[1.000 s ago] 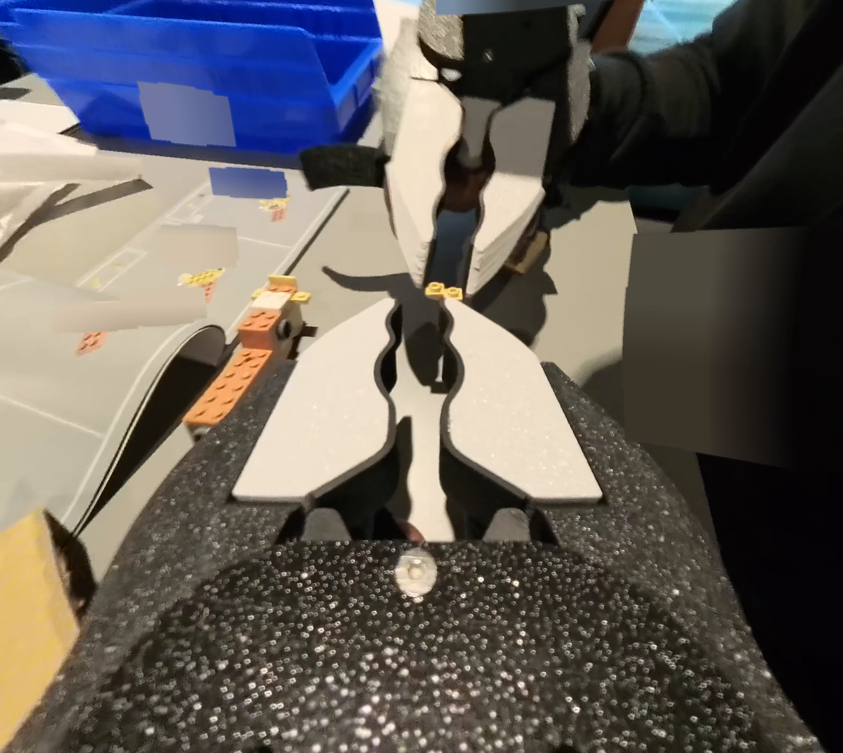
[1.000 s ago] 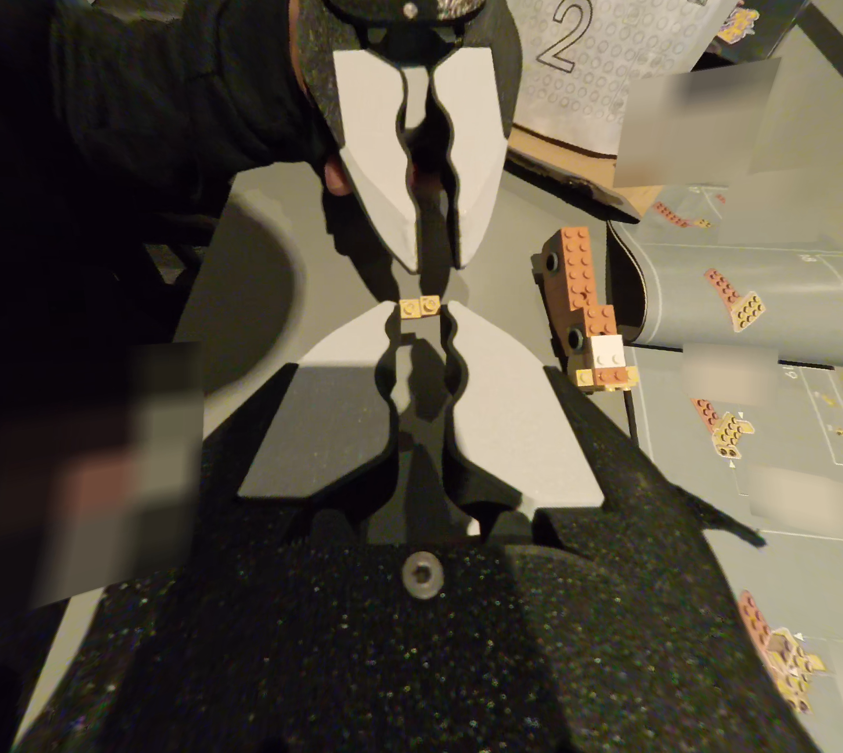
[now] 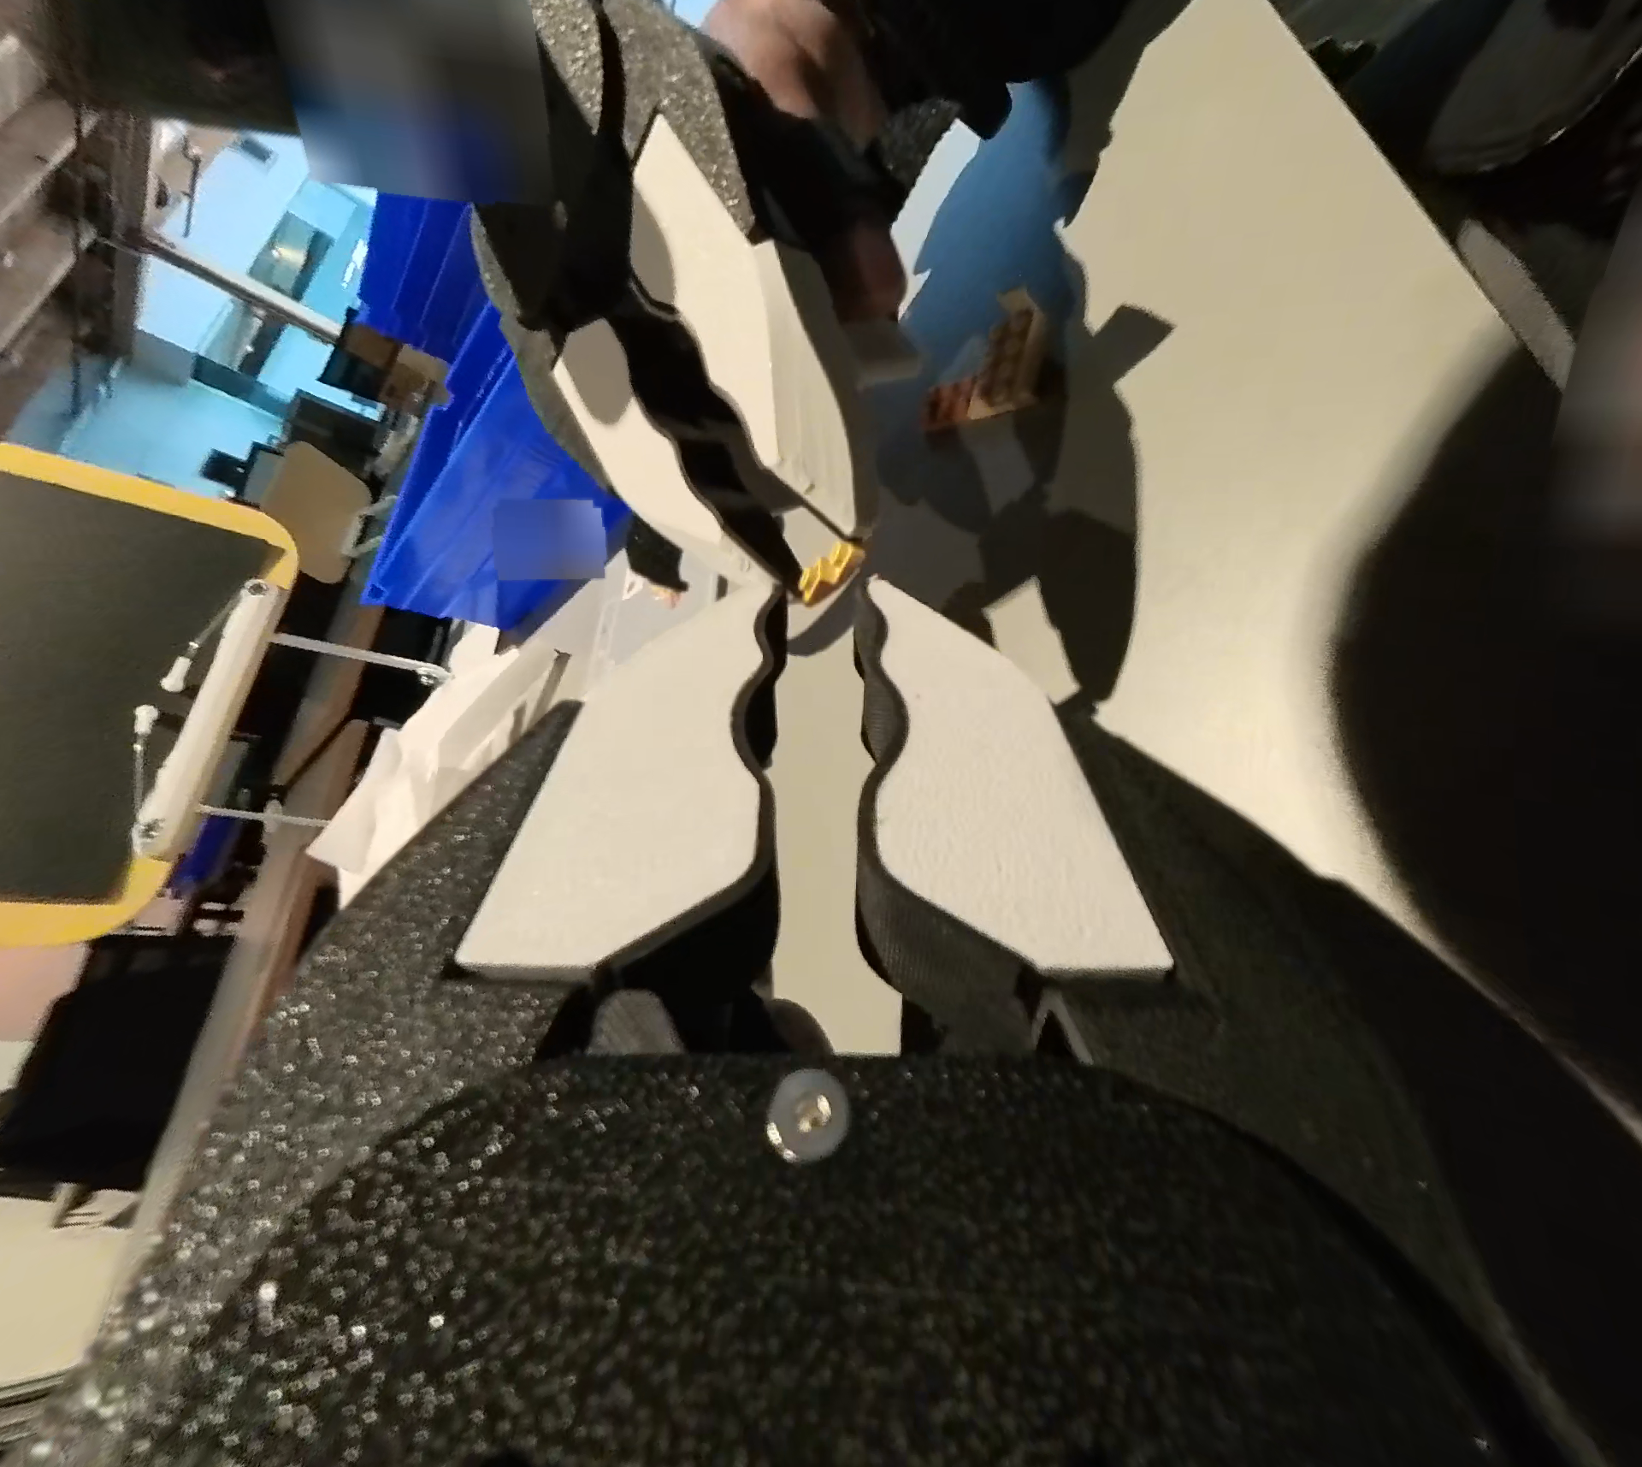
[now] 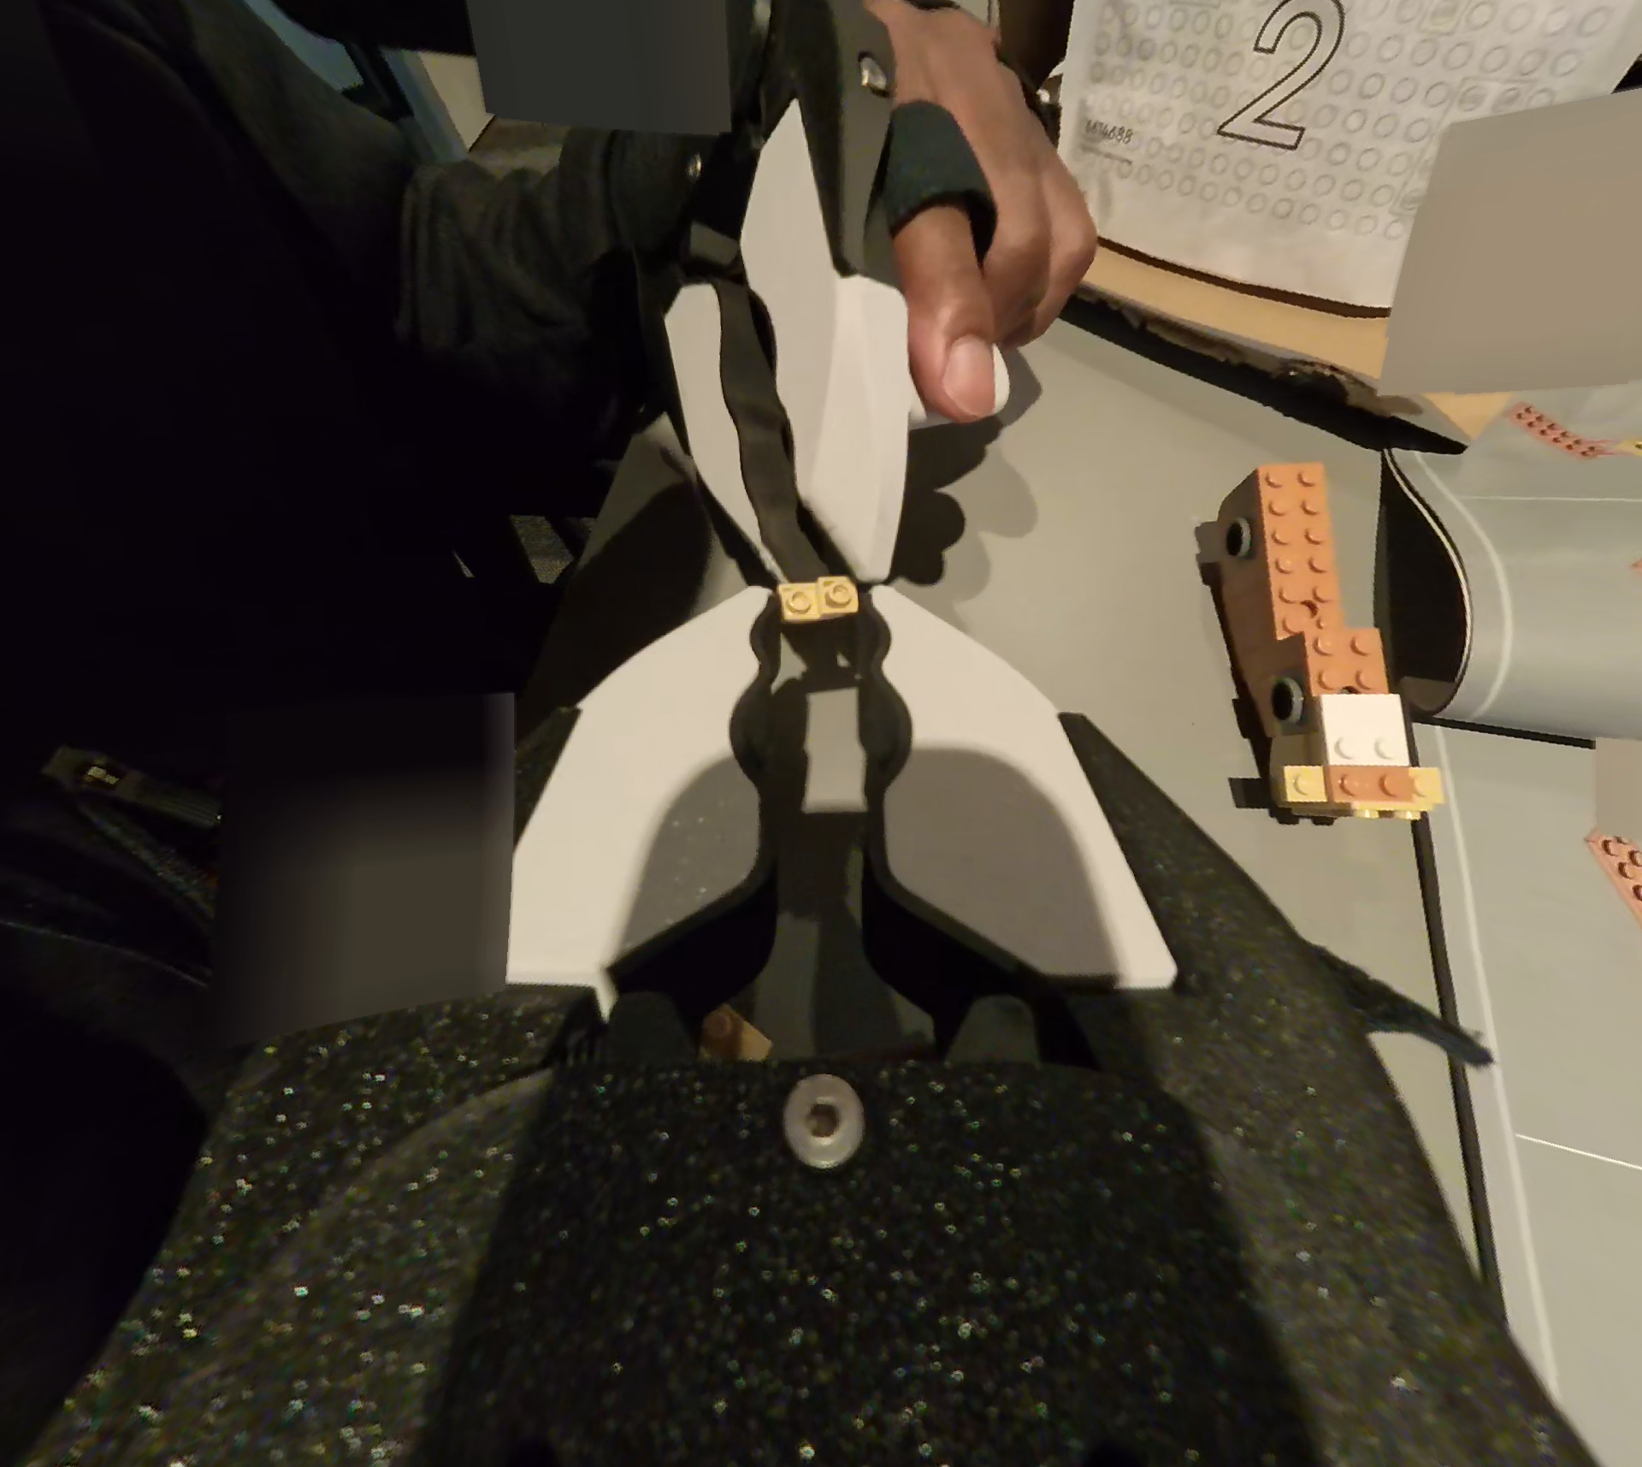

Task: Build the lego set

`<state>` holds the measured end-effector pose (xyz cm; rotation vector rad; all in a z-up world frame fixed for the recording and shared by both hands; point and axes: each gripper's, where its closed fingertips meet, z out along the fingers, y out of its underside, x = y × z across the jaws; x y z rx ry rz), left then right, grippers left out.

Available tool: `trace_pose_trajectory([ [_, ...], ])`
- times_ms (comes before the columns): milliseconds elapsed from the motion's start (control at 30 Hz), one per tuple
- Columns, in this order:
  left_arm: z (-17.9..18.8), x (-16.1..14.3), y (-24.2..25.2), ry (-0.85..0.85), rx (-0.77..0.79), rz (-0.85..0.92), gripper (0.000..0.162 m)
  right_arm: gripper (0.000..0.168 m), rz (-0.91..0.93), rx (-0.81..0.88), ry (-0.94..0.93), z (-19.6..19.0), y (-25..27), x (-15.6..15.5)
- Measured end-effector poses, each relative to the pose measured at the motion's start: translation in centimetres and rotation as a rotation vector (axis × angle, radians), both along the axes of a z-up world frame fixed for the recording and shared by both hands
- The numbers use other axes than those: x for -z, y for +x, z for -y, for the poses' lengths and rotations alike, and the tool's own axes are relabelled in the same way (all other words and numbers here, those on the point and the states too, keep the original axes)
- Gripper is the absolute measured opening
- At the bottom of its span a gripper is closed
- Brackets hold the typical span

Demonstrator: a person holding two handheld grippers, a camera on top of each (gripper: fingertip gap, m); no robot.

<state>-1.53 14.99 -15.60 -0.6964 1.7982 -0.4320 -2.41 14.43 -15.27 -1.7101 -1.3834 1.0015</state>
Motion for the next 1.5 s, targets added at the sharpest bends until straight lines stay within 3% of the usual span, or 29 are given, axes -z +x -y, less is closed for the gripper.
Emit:
trace_pose_trajectory([
  [633, -1.0, -1.6, 0.0, 0.116, -0.050, 0.089, 0.005, 0.022, -0.012, 0.064, 0.046, -1.0, 0.4, -0.6],
  [1200, 0.3, -4.4, 0.4, 0.119, -0.002, 0.277, 0.005, 0.025, -0.298, -0.052, -0.106, 0.8, -0.2, -4.2],
  [1500, -0.1, -4.5, 0.6, 0.200, -0.038, 0.280, 0.005, 0.017, -0.298, -0.009, -0.105, 0.1, -0.1, -4.2],
])
